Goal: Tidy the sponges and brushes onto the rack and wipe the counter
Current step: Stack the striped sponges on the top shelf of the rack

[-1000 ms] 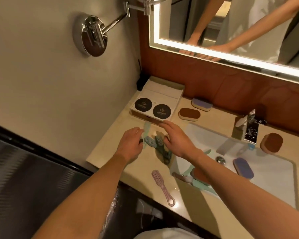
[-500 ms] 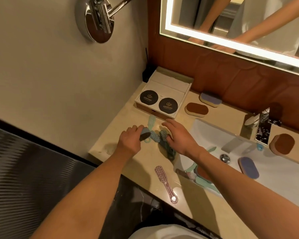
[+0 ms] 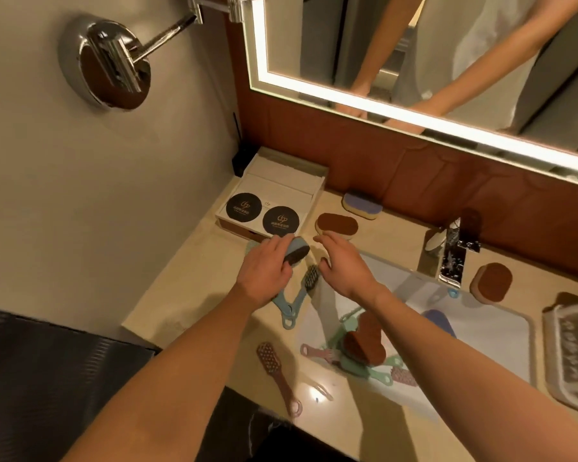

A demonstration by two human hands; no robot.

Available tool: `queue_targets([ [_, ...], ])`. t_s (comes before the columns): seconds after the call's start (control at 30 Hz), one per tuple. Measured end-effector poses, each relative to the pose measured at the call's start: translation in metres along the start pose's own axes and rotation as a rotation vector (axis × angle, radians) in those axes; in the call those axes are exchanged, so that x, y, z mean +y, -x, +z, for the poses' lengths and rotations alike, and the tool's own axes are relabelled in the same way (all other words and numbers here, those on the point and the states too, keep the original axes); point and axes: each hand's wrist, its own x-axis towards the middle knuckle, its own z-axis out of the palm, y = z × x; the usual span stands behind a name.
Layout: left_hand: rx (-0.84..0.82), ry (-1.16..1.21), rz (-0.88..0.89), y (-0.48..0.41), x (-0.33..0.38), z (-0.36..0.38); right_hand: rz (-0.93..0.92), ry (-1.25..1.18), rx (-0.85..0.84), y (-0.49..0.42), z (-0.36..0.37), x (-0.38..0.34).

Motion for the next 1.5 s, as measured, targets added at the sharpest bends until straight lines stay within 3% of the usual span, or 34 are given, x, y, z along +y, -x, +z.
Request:
queue_targets([
  [0.23, -0.053, 0.067, -0.013, -0.042, 0.042, 0.026, 0.077, -0.03, 0.011, -0.027, -0.018, 0.055],
  [0.37, 0.045, 0.054, 0.036, -0.044, 0.042, 0.047, 0.088, -0.041, -0.026, -0.043, -0.014, 0.073],
  [0.47, 0.014, 0.059, -0.048, -0.056, 0.045, 0.051, 0.083, -0.054, -0.053, -0.06, -0.005, 0.086],
  [0.8, -0.028, 0.014, -0.069, -0.062, 0.036, 0.063, 0.1, 0.154, -0.167, -0.095, 0.018, 0.103],
  [1.07, -0.009, 0.033, -0.072, -0.062, 0.035, 0.066, 0.249, 0.234, -0.087, -0.097, 0.028, 0.105],
  [1.23, 0.003, 0.081, -0.068, -0.063, 0.036, 0.06, 0.369, 0.145, -0.015, -0.081, 0.023, 0.102],
  [1.5, -0.001, 0.219, -0.14, -0.059, 0.053, 0.039, 0.322, 0.034, 0.042, -0.031, -0.001, 0.103],
])
